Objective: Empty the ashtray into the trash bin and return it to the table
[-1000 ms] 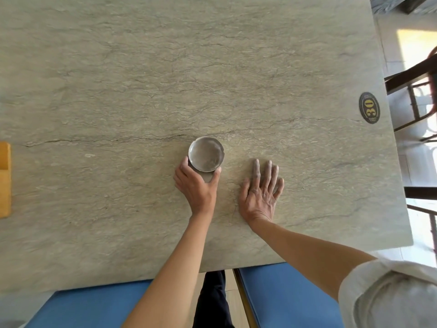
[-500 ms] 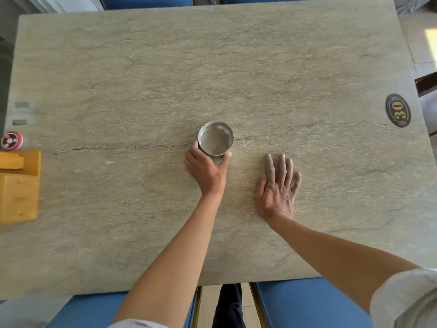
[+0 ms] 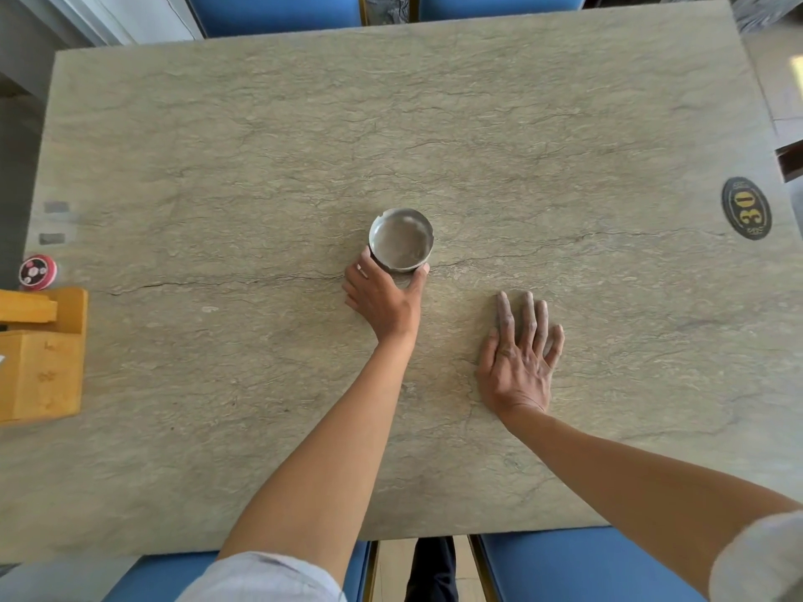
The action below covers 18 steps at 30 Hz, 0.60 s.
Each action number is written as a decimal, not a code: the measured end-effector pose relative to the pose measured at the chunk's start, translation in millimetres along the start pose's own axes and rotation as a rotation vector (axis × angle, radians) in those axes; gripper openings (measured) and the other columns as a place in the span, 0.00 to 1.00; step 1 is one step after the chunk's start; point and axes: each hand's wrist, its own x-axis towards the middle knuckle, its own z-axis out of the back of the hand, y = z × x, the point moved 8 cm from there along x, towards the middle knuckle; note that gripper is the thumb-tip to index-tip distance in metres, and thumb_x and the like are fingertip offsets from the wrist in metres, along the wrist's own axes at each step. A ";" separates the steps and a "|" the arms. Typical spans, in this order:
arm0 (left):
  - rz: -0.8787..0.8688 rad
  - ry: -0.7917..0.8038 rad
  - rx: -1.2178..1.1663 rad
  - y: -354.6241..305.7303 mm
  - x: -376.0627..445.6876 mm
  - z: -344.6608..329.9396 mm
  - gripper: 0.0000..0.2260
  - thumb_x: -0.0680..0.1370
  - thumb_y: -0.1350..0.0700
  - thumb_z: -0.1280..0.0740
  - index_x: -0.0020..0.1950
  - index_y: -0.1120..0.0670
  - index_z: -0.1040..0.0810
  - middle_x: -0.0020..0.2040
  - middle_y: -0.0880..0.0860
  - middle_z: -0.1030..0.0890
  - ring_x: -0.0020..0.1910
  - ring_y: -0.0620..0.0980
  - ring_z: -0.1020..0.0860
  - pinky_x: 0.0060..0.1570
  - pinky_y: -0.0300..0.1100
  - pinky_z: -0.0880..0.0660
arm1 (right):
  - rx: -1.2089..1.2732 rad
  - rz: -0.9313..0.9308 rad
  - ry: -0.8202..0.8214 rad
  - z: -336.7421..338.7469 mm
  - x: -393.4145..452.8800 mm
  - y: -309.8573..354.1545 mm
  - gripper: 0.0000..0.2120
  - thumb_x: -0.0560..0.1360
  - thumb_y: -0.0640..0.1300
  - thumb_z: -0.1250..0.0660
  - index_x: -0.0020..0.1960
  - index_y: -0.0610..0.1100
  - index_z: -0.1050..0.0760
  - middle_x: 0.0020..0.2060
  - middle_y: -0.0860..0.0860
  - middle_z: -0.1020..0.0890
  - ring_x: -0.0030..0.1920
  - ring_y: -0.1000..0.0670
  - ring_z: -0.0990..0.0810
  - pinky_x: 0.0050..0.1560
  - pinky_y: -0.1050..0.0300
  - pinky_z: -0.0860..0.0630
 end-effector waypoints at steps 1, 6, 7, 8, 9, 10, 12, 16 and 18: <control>0.008 0.003 0.007 0.1 -0.1 -0.2 0.41 0.63 0.33 0.27 0.69 0.55 0.31 0.63 0.56 0.28 0.63 0.57 0.30 0.60 0.56 0.33 | -0.001 0.001 0.001 0.5 -0.1 0.2 0.29 0.85 0.52 0.51 0.85 0.57 0.54 0.86 0.49 0.54 0.85 0.47 0.60 0.83 0.37 0.59; 0.005 0.020 0.022 0.1 0.7 -0.5 0.41 0.64 0.33 0.27 0.69 0.56 0.31 0.64 0.57 0.28 0.64 0.58 0.31 0.60 0.56 0.33 | -0.007 0.005 0.001 0.8 -0.3 1.3 0.29 0.85 0.52 0.51 0.85 0.57 0.53 0.86 0.49 0.53 0.85 0.47 0.60 0.83 0.37 0.58; 0.008 0.025 0.024 0.4 0.4 -0.1 0.41 0.64 0.33 0.27 0.69 0.56 0.31 0.64 0.57 0.28 0.64 0.58 0.31 0.60 0.57 0.33 | -0.007 0.002 0.001 1.8 -0.4 1.5 0.29 0.84 0.52 0.51 0.85 0.57 0.53 0.86 0.49 0.53 0.85 0.47 0.60 0.83 0.37 0.58; 0.003 0.025 0.022 1.5 0.2 -0.3 0.41 0.65 0.33 0.27 0.69 0.56 0.31 0.64 0.57 0.28 0.64 0.58 0.31 0.61 0.57 0.33 | -0.010 0.001 -0.001 1.5 -0.3 0.9 0.29 0.84 0.52 0.51 0.85 0.57 0.53 0.86 0.49 0.53 0.85 0.47 0.60 0.83 0.37 0.58; 0.008 0.032 0.019 1.4 -1.3 0.9 0.41 0.65 0.34 0.27 0.70 0.56 0.31 0.64 0.57 0.28 0.65 0.58 0.31 0.61 0.57 0.33 | -0.007 0.005 -0.002 1.9 -1.2 1.8 0.29 0.84 0.52 0.51 0.85 0.57 0.53 0.86 0.49 0.53 0.85 0.48 0.60 0.83 0.37 0.58; -0.002 0.031 0.012 2.5 -1.5 0.4 0.40 0.66 0.34 0.27 0.70 0.56 0.31 0.65 0.57 0.28 0.65 0.58 0.32 0.62 0.57 0.34 | -0.008 0.005 -0.004 1.7 -1.1 1.7 0.29 0.85 0.52 0.51 0.85 0.57 0.53 0.86 0.49 0.53 0.85 0.48 0.60 0.83 0.37 0.58; -0.003 0.049 -0.003 6.3 -2.2 -2.7 0.39 0.68 0.35 0.27 0.70 0.56 0.31 0.65 0.57 0.29 0.65 0.58 0.32 0.63 0.56 0.35 | -0.009 0.008 -0.006 1.9 0.3 1.6 0.29 0.84 0.52 0.51 0.85 0.57 0.53 0.86 0.49 0.53 0.85 0.48 0.60 0.83 0.37 0.58; -0.045 0.024 0.000 6.7 -3.8 1.1 0.38 0.69 0.35 0.28 0.70 0.57 0.31 0.64 0.58 0.28 0.64 0.58 0.31 0.61 0.55 0.34 | 0.000 0.022 -0.027 3.7 -3.6 1.9 0.29 0.84 0.52 0.52 0.84 0.57 0.53 0.86 0.49 0.53 0.85 0.48 0.60 0.83 0.37 0.59; -0.033 0.015 0.001 5.6 -7.3 0.8 0.37 0.68 0.36 0.27 0.69 0.57 0.30 0.63 0.58 0.28 0.64 0.58 0.31 0.60 0.54 0.34 | -0.003 0.027 -0.043 5.2 -2.8 4.4 0.29 0.84 0.52 0.52 0.84 0.57 0.53 0.86 0.49 0.53 0.85 0.48 0.60 0.83 0.38 0.59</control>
